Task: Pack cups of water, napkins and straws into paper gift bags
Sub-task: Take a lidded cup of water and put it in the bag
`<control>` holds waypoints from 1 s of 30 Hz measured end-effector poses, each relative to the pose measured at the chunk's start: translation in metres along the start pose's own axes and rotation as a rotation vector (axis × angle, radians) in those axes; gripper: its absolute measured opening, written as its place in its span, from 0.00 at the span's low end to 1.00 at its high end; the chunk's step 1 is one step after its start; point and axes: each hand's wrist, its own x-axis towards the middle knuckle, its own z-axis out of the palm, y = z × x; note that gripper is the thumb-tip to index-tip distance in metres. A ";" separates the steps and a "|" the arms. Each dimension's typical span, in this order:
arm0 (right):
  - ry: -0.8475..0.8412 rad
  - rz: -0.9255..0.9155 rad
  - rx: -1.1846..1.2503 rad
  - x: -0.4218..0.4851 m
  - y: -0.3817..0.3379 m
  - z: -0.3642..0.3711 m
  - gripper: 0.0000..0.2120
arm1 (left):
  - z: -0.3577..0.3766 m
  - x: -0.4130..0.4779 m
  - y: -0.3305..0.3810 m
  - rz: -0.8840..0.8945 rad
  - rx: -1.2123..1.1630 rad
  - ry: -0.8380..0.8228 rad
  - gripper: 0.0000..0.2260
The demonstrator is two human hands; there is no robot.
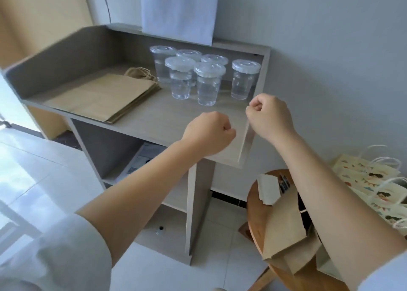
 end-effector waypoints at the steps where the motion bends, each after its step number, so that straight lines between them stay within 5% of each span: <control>1: 0.013 -0.038 -0.026 0.006 -0.007 0.002 0.08 | -0.004 0.007 -0.009 -0.027 0.010 0.004 0.09; 8: -0.142 -0.105 -0.052 0.082 -0.039 0.040 0.10 | -0.014 0.073 -0.062 -0.179 0.014 0.016 0.16; 14: -0.312 -0.107 -0.189 0.163 -0.044 0.072 0.33 | -0.006 0.153 -0.083 -0.270 -0.116 -0.030 0.31; 19: -0.437 -0.091 -0.194 0.205 -0.047 0.093 0.39 | 0.015 0.211 -0.099 -0.288 -0.387 -0.001 0.42; 30: -0.405 -0.070 -0.260 0.157 -0.058 0.086 0.37 | 0.022 0.179 -0.113 -0.159 -0.414 0.070 0.34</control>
